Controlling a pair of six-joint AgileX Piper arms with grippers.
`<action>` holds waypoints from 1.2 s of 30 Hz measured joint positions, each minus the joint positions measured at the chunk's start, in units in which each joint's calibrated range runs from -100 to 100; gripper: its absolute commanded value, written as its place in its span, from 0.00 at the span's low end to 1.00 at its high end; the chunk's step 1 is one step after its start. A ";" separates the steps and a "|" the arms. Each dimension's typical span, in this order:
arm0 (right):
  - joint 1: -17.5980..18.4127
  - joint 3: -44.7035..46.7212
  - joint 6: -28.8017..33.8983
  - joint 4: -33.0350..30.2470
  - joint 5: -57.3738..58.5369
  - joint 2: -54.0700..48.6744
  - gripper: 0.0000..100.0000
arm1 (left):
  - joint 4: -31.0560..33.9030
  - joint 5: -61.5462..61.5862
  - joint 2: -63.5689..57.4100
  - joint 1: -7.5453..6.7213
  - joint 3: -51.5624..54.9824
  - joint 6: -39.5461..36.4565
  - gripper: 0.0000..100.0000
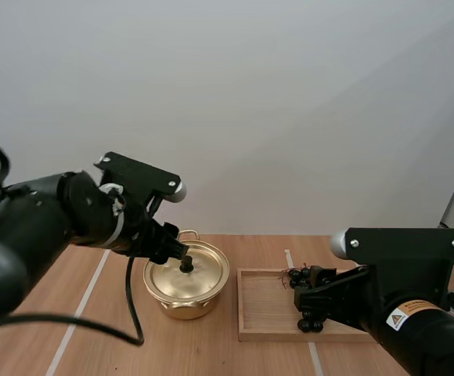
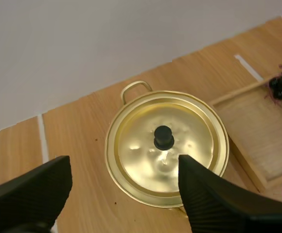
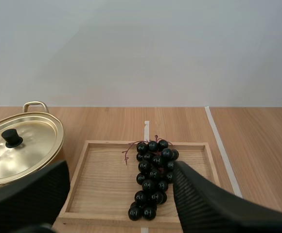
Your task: Open the lid, put the grape in the pot, and close it
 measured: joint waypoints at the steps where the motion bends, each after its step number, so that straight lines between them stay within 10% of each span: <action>1: 0.00 0.00 0.12 0.00 0.00 0.05 1.00 | -2.92 1.94 3.67 0.00 -1.62 3.22 1.00; 34: 0.00 0.00 0.12 -1.57 1.27 0.05 1.00 | -4.85 5.97 37.95 -2.07 -16.04 12.51 1.00; 36: 0.00 0.00 0.12 -1.57 1.27 0.05 1.00 | -4.85 6.47 37.95 -2.07 -16.04 12.51 0.79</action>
